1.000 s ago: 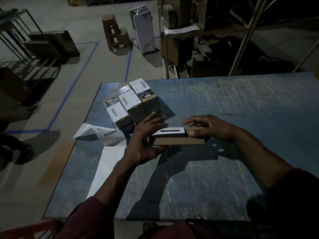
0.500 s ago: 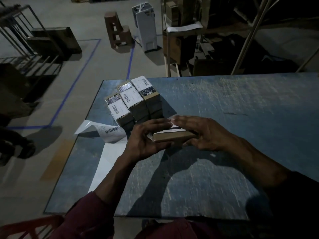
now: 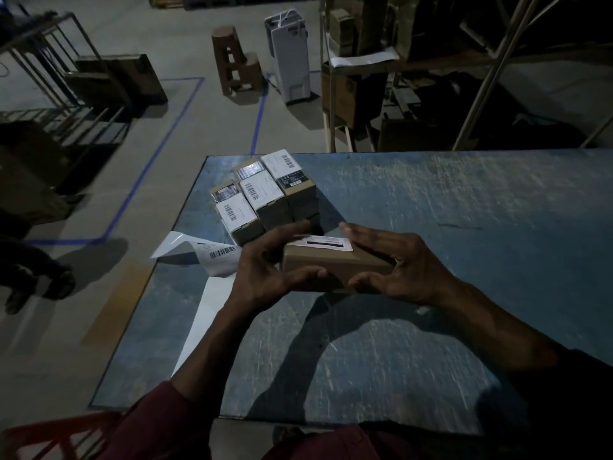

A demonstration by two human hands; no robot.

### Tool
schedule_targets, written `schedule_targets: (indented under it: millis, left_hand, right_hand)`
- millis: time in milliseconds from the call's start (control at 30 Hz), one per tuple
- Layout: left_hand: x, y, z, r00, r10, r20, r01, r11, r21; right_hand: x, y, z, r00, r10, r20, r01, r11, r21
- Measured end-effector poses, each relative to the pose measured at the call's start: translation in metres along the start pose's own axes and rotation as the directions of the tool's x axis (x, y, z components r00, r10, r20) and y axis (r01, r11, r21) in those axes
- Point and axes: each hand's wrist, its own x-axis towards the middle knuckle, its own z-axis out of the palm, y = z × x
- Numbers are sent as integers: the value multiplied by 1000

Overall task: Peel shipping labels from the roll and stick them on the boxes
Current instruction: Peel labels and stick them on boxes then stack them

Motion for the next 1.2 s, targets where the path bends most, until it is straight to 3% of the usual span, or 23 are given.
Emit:
schedule_targets:
  millis: [133, 333, 533, 700, 833, 933, 1000, 1133, 1200]
  left_hand:
    - [-2, -5, -7, 997, 76, 25, -77, 997, 33]
    - [2, -7, -5, 987, 159, 1, -159, 987, -38]
    - [7, -11, -3, 989, 149, 8, -148, 987, -67]
    - [7, -10, 1, 991, 135, 13, -135, 990, -42]
    - [11, -8, 4, 986, 163, -30, -164, 986, -11]
    - [14, -8, 5, 978, 204, -50, -201, 978, 52]
    - [14, -7, 11, 978, 188, -96, -181, 981, 77]
    - [20, 5, 31, 964, 49, -260, -25, 995, 97]
    - [24, 17, 41, 965, 63, -255, -7, 977, 215]
  right_hand:
    - [3, -2, 2, 998, -39, 53, 42, 997, -64]
    - [0, -2, 4, 982, -43, -184, 61, 994, 93]
    - [7, 2, 8, 996, -73, 56, 79, 991, -106]
    - [1, 3, 14, 989, -79, -129, 83, 996, 29]
    - [-2, 0, 17, 968, -109, -226, 63, 977, -204]
    - [0, -3, 19, 923, -261, -283, 123, 897, -425]
    - [1, -7, 20, 910, -296, -289, 134, 872, -472]
    - [0, -21, 33, 985, -98, -143, 19, 882, -472]
    - [2, -24, 45, 985, 8, -175, -81, 906, -415]
